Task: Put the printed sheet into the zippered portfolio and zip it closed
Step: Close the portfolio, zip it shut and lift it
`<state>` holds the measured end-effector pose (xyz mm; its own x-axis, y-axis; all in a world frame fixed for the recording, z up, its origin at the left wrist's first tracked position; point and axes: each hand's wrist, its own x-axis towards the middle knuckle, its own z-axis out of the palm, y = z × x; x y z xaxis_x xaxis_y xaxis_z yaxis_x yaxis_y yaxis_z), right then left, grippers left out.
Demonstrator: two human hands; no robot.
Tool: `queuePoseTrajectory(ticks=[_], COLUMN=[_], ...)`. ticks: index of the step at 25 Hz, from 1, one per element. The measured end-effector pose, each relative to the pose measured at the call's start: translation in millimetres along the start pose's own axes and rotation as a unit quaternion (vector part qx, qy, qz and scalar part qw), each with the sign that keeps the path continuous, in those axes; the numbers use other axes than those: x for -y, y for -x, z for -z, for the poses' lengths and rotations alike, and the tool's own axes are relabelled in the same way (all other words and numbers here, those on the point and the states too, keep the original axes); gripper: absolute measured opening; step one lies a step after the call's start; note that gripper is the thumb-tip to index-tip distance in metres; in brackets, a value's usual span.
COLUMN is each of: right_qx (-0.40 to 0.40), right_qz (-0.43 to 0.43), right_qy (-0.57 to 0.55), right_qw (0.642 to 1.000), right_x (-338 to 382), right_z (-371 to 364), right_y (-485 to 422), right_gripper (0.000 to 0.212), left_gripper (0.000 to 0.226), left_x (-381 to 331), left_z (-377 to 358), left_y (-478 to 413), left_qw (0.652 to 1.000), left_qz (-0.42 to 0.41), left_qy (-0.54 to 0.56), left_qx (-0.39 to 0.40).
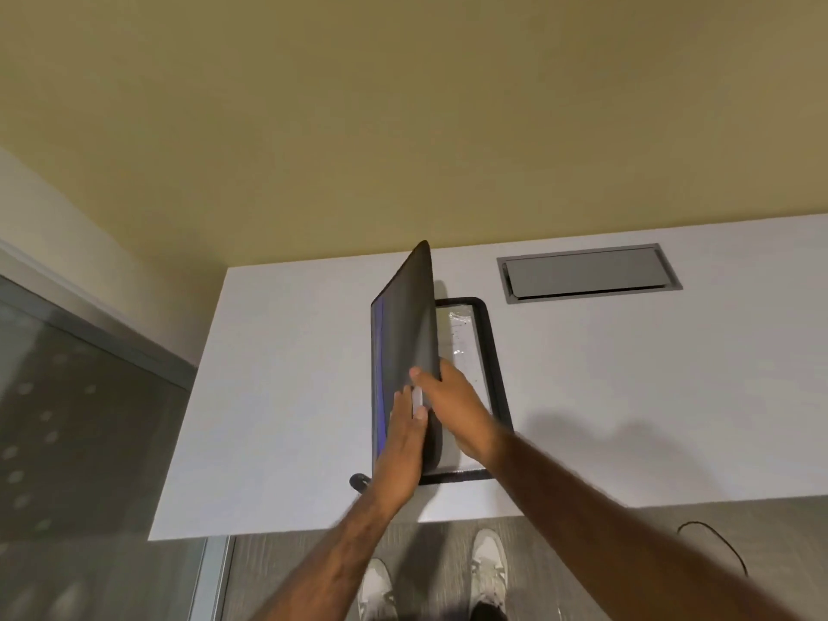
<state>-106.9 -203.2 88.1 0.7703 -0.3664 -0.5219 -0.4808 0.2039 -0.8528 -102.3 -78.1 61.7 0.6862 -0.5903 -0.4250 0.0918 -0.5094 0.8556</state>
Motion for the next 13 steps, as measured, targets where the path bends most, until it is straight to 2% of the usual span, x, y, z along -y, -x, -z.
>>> queuePoseTrajectory(ticks=[4, 6, 9, 13], right_qx=[-0.118, -0.149, -0.157, -0.154], right_qz=[-0.046, -0.070, -0.116, -0.143], right_qy=[0.070, 0.102, 0.132, 0.185], right_qw=[0.990, 0.981, 0.972, 0.960], right_x=[-38, -57, -83, -107], right_z=[54, 77, 96, 102], right_y=[-11, -15, -21, -25], right_gripper=[0.020, 0.024, 0.027, 0.033], left_gripper=[0.070, 0.074, 0.069, 0.061], left_x=[43, 63, 86, 111], left_z=[-19, -20, -14, 14], left_y=[-21, -25, -26, -9], left_qw=[0.985, 0.972, 0.956, 0.939], left_qz=[0.016, 0.022, 0.020, 0.037], left_qy=[-0.169, -0.233, -0.290, -0.341], left_qx=[0.011, 0.034, 0.032, -0.025])
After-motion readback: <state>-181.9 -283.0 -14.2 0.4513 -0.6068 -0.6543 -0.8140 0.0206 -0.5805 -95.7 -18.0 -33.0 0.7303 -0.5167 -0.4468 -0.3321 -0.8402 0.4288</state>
